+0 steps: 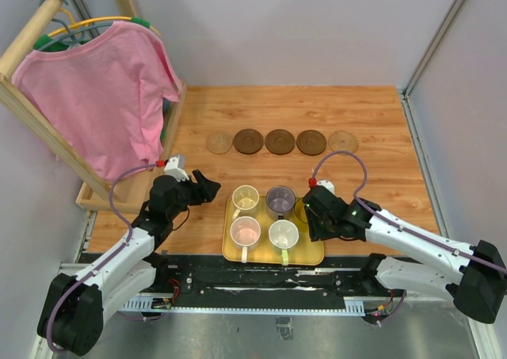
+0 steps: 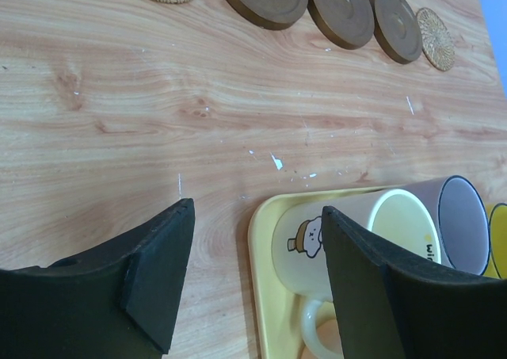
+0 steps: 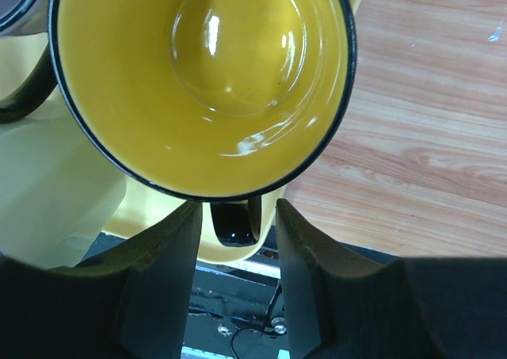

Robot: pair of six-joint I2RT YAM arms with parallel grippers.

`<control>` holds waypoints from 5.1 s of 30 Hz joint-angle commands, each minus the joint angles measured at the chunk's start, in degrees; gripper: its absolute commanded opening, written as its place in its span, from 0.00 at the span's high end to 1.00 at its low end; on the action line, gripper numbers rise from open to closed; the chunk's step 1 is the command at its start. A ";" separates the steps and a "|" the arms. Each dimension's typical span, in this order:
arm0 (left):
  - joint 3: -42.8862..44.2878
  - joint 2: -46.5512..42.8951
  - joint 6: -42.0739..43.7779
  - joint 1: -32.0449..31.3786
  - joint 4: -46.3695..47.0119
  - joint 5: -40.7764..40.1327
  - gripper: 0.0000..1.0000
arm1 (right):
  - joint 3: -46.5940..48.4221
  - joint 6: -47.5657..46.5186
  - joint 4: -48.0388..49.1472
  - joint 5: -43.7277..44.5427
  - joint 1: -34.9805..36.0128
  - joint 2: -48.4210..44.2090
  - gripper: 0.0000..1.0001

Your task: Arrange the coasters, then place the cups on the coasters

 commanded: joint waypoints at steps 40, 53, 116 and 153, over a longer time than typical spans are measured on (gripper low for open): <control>-1.69 0.68 -0.42 -0.51 3.28 0.26 0.31 | -4.29 1.32 7.41 5.76 1.47 1.52 0.99; -0.10 0.84 0.35 -0.49 3.06 -0.69 0.31 | 3.09 -1.52 5.94 15.50 2.70 -0.67 0.99; 26.02 34.62 5.86 5.45 9.57 -6.04 0.36 | 34.56 -30.77 30.40 -1.16 -46.07 44.27 0.99; 26.27 36.85 5.20 5.47 9.84 -3.72 0.37 | 32.04 -30.25 32.62 -4.31 -48.22 43.04 0.99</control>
